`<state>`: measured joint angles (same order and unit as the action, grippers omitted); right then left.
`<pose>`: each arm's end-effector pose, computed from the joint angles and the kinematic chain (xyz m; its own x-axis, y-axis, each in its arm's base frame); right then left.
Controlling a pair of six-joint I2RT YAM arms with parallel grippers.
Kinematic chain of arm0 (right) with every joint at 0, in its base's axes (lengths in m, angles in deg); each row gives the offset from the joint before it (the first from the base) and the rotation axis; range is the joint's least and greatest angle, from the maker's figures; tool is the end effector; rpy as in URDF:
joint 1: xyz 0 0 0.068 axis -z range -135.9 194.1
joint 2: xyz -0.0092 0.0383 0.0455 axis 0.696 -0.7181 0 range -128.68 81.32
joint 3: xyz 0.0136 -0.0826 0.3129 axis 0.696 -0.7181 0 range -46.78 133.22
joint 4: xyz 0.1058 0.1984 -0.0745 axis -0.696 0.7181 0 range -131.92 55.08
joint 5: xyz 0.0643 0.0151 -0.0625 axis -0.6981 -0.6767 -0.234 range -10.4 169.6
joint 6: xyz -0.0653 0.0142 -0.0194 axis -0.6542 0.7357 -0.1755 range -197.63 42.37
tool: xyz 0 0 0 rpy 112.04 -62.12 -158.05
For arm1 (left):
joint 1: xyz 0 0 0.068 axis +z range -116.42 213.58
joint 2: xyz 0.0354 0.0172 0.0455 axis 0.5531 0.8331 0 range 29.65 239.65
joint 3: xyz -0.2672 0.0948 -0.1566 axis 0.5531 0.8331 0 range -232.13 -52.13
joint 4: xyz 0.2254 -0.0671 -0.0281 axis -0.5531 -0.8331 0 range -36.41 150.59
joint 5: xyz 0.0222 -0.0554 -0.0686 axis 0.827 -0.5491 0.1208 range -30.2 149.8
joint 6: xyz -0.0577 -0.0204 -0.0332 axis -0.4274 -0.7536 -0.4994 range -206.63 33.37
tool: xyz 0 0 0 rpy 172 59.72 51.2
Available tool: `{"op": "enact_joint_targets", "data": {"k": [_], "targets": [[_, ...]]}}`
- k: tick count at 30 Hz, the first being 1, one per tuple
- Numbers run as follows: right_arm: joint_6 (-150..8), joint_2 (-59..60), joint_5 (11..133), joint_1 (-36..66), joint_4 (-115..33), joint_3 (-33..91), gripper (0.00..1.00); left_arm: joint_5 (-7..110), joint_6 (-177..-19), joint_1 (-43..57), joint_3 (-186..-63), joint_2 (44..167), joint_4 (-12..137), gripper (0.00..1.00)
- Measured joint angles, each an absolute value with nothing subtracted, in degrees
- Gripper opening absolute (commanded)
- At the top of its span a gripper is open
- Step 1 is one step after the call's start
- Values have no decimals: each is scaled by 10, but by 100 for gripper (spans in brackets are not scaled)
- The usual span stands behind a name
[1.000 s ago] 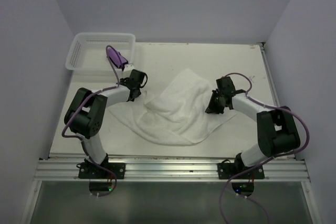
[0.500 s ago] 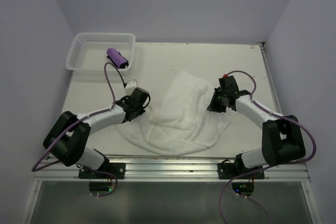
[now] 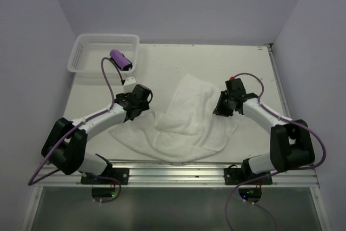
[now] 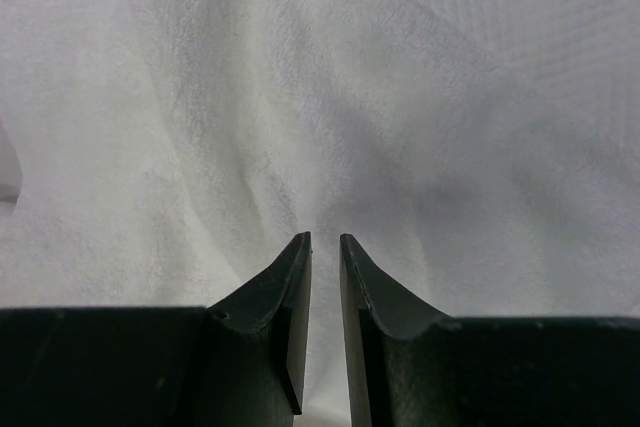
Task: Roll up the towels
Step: Flatten the towel
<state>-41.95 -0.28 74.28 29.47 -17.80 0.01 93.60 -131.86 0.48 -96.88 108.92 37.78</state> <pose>0.2452 0.0695 0.2394 -0.8469 0.3790 -0.3729 0.2414 0.8990 0.3655 0.2186 -0.1049 0.2481 -0.6400 -0.2869 -0.7128 -0.3582 0.9321 -0.0535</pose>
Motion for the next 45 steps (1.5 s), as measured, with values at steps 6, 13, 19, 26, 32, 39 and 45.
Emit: {"op": "enact_joint_targets", "data": {"k": [6,13,19,26,32,39,45], "targets": [[-426,-3,743,295,-173,0,22,959,-1288,59,-1009,1159,386,70],[-428,-3,743,295,-173,0,21,960,-1260,92,-1008,1181,412,63],[-432,-3,743,295,-173,0,21,955,-1249,97,-1008,1215,445,60],[-434,-3,744,295,-174,-2,21,948,-1249,106,-1008,1248,467,54],[-440,-2,763,295,-170,-2,21,946,-1252,106,-993,1250,493,47],[-444,11,778,295,-152,-2,23,959,-1264,107,-982,1251,514,13],[-447,36,796,295,-126,-1,27,962,-1263,111,-982,1250,510,0]]}}
